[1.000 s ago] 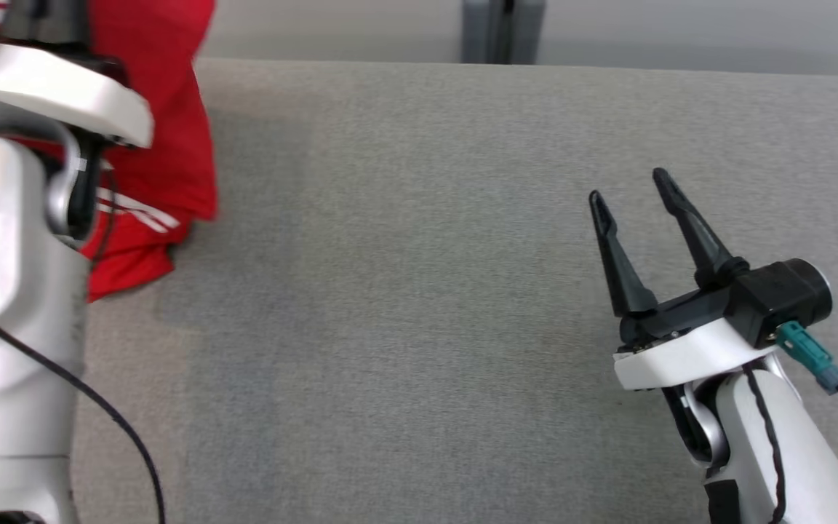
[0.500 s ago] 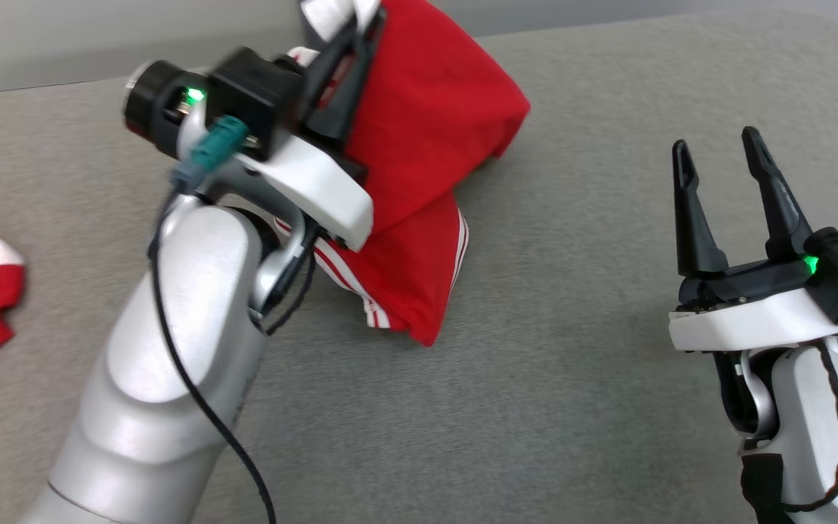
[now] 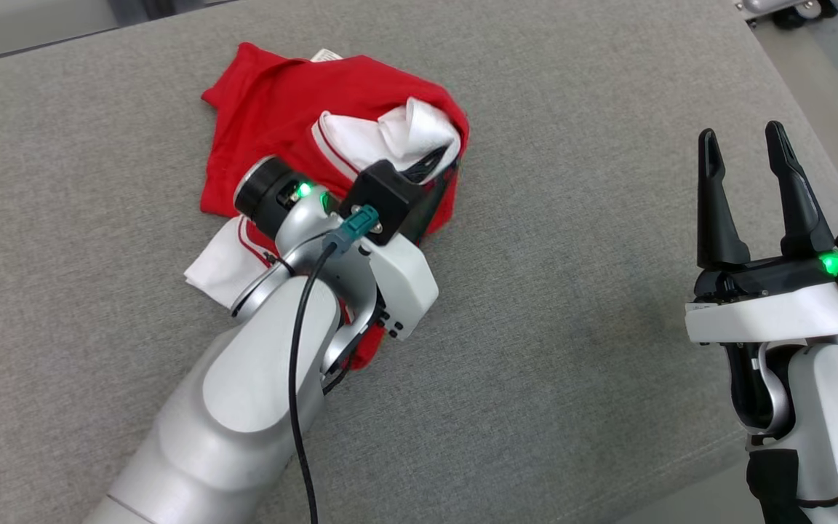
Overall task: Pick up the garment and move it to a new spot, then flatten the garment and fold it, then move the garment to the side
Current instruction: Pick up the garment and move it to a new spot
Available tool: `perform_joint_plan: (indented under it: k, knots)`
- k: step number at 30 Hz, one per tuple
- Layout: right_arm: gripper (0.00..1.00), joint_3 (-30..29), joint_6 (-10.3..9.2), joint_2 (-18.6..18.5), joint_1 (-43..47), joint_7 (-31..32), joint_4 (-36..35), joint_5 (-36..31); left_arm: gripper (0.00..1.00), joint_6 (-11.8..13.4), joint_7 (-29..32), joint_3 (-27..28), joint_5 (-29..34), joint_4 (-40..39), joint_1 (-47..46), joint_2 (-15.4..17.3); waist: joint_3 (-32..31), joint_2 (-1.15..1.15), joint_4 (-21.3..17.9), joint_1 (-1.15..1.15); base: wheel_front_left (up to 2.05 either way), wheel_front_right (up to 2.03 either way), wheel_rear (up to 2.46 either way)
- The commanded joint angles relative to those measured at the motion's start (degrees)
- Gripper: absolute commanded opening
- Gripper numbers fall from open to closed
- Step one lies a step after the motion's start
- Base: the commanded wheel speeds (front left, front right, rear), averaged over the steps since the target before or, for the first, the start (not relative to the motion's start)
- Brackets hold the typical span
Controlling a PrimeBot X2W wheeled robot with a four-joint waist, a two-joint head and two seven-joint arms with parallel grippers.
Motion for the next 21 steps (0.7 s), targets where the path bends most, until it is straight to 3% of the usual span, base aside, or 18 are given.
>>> perform_joint_plan:
  k: [1,13,21]
  knots:
    - [1.00,-0.2,0.03,-0.2,0.0,0.0,-0.2,0.2,1.00,0.3,-0.2,0.1,0.2,0.2,0.1,0.4,0.4,0.00,-0.4,0.00,0.00,0.00,0.00]
    - [1.00,-1.1,0.03,-0.3,1.5,0.0,1.0,-2.4,1.00,4.6,-8.7,2.9,-3.8,1.6,1.0,0.5,-5.3,0.00,6.6,0.00,0.00,0.00,0.00]
    - [1.00,-0.4,0.03,-0.3,4.4,0.0,1.0,-5.3,1.00,11.0,-14.8,8.9,-3.6,-3.3,8.0,5.8,-11.1,0.00,12.8,0.00,0.00,0.00,0.00]
